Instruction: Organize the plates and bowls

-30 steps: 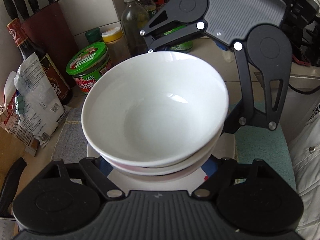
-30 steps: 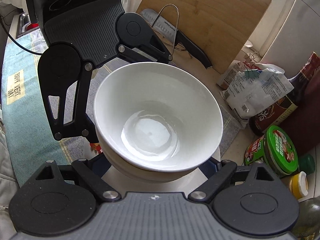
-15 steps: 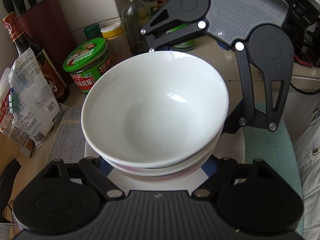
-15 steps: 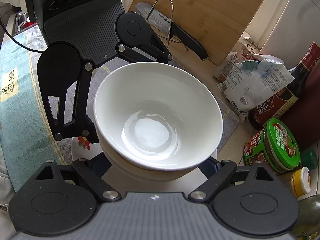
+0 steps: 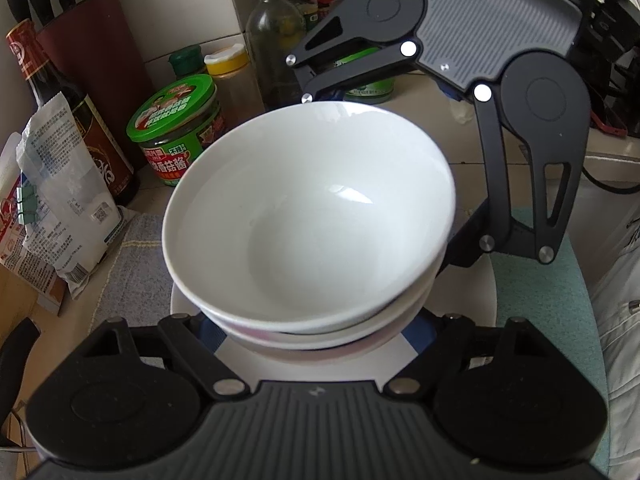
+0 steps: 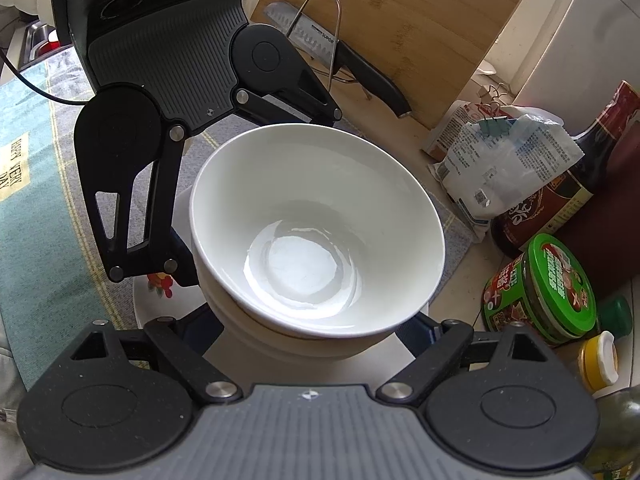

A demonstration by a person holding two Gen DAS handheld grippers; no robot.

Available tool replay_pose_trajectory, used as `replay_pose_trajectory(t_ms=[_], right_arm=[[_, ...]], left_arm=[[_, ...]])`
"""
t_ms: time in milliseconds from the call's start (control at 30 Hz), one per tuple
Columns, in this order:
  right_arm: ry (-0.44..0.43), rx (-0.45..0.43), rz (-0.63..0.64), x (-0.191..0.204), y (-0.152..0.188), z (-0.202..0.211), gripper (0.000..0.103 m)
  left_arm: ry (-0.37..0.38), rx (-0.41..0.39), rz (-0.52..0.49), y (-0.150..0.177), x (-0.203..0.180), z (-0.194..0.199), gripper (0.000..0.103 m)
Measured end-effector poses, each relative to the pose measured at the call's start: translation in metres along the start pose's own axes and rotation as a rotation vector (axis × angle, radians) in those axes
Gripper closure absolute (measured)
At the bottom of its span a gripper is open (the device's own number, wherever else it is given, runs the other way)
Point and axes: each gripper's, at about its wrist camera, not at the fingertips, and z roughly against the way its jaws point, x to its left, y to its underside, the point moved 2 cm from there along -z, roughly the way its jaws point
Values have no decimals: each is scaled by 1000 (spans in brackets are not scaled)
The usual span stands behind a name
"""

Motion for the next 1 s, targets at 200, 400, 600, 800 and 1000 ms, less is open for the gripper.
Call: replay_pose_trajectory(t_ms=[200, 400, 600, 800, 1000], right_arm=[[-8, -18, -20, 1, 2, 3, 0], [5, -20, -42, 6, 6, 8, 0], [88, -8, -126, 14, 4, 24, 0], [194, 30, -280, 35, -7, 41, 0], [374, 81, -567, 66, -14, 51, 0]], left_arm=[[-53, -29, 13, 2, -3, 7, 4], [-150, -44, 126, 16, -4, 29, 4], [-280, -121, 297, 34, -9, 74, 1], [-310, -182, 442, 59, -20, 100, 1], [-393, -228, 569, 78, -47, 114, 1]])
